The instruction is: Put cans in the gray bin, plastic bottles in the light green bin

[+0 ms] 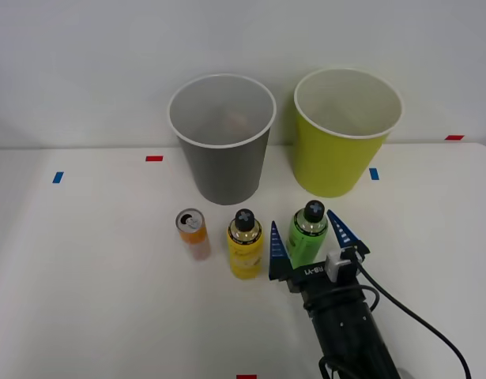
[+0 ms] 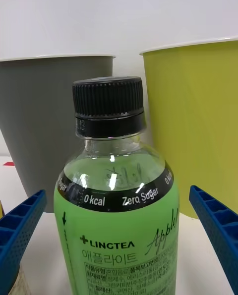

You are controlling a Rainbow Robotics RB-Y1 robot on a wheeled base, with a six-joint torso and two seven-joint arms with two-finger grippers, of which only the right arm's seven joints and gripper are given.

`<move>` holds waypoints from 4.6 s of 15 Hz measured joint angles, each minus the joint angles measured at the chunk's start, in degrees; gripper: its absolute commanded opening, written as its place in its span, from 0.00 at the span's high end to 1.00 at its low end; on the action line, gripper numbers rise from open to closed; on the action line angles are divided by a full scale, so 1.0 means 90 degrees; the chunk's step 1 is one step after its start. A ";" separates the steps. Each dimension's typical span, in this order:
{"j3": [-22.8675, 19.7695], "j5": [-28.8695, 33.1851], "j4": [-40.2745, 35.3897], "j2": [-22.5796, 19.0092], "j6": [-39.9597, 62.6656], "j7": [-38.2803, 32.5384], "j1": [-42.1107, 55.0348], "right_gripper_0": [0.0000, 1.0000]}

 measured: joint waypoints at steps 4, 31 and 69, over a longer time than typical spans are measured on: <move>-0.0070 -0.0018 -0.0003 -0.0003 0.0000 0.0139 0.0007 0.55; -0.0343 -0.3808 -0.3960 -0.1905 0.0684 0.0111 0.0849 1.00; -0.3516 -0.2196 -0.1761 0.0054 0.6148 0.0921 -0.4868 0.75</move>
